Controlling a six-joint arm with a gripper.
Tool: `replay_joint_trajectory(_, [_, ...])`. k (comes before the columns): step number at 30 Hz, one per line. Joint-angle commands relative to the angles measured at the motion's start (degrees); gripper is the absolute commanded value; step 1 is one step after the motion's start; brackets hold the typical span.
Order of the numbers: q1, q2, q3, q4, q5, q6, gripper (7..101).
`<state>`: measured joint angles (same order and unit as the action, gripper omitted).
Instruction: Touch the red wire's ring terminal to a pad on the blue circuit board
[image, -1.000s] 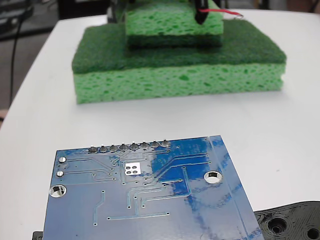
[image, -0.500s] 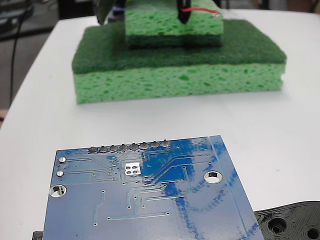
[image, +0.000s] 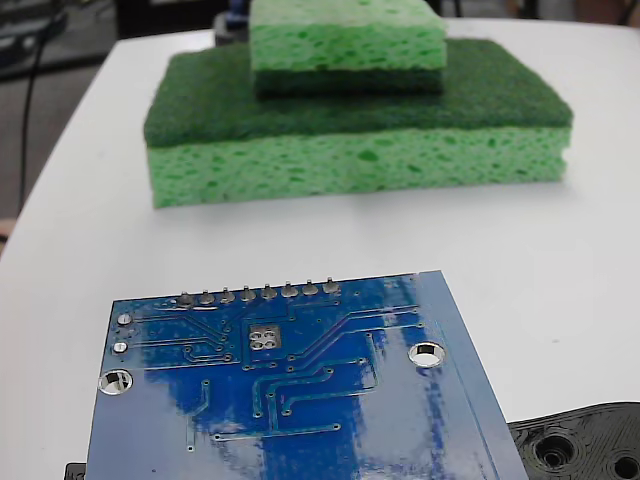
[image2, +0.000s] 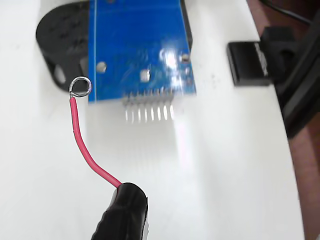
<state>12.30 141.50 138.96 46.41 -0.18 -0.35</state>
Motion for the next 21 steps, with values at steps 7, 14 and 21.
replay_joint_trajectory(7, [0.8,-19.0,-16.6,-1.5,-0.4,-0.4,100.3])
replay_joint_trajectory(14, [-2.1,-24.2,-17.1,-3.4,5.4,-0.9,100.3])
replay_joint_trajectory(21, [-3.3,-26.8,-14.9,-6.2,11.0,1.6,100.3])
